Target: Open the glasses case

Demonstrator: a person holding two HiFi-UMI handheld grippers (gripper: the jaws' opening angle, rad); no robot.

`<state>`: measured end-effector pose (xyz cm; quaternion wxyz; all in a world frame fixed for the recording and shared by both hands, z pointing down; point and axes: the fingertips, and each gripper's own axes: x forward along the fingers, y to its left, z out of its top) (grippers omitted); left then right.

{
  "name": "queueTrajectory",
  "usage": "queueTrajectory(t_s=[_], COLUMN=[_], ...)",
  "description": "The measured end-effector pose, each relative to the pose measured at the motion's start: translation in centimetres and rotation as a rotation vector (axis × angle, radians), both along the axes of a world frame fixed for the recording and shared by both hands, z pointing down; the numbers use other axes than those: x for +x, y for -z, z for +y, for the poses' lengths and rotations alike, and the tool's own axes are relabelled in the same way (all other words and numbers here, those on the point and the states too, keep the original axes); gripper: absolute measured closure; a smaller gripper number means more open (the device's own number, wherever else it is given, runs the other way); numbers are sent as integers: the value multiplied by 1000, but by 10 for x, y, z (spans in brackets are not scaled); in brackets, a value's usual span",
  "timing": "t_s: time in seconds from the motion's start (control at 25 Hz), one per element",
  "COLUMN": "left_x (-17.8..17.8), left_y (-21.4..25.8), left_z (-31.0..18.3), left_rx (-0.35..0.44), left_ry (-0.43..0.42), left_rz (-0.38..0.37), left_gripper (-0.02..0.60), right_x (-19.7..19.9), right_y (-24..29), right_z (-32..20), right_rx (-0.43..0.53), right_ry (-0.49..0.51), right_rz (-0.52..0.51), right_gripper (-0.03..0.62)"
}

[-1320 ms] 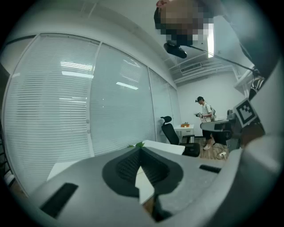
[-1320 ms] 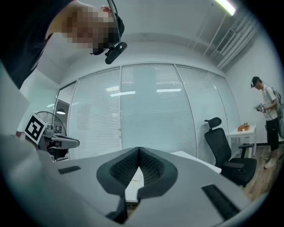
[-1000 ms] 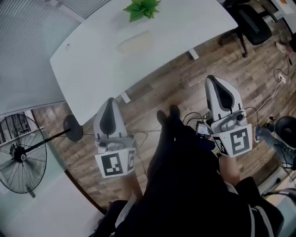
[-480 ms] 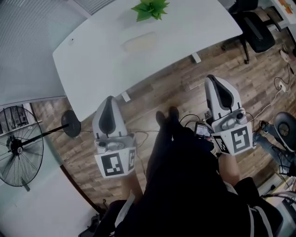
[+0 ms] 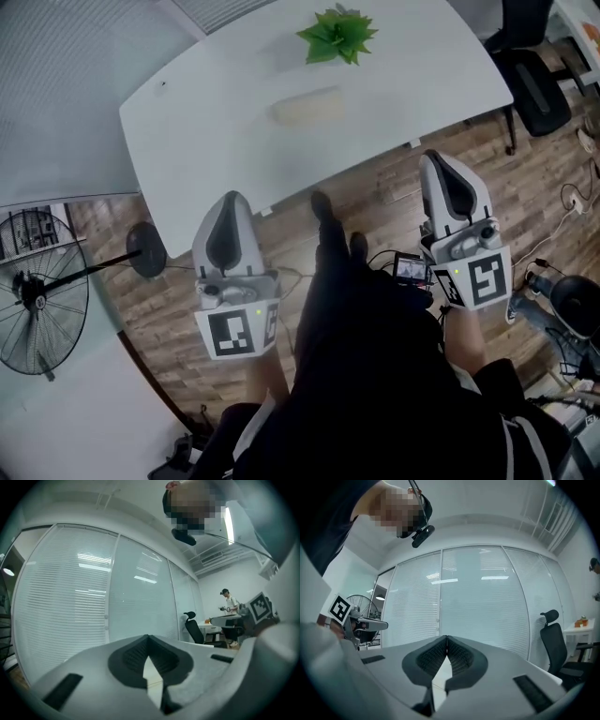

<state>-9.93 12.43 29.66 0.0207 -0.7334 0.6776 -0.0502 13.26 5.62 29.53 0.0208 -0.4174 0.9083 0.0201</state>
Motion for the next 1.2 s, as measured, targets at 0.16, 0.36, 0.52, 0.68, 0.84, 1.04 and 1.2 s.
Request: queueTrajectory(t_s=[0.16, 0.36, 0.52, 0.68, 0.84, 1.04, 1.2], left_x=[-35, -67, -77, -73, -72, -71, -61], left_y=[-9, -5, -8, -18, -31, -41, -37], left_z=[-45, -120, -159, -189, -200, -195, -199], left_rx=[6, 20, 20, -42, -55, -70, -72], left_ry=[0, -56, -111, -136, -131, -109, -118], left_rz=[36, 96, 109, 121, 108, 98, 87], left_gripper=[583, 583, 583, 583, 583, 583, 583], right_x=[-47, -104, -127, -123, -113, -104, -101], right_y=[-6, 0, 0, -3, -16, -20, -26], right_z=[-46, -101, -126, -152, -164, -165, -165], right_rx=[-6, 5, -21, -39, -69, -80, -89], right_ry=[36, 45, 41, 4, -10, -28, -21], right_rz=[22, 54, 81, 100, 80, 81, 99], right_gripper=[577, 577, 577, 577, 577, 577, 372])
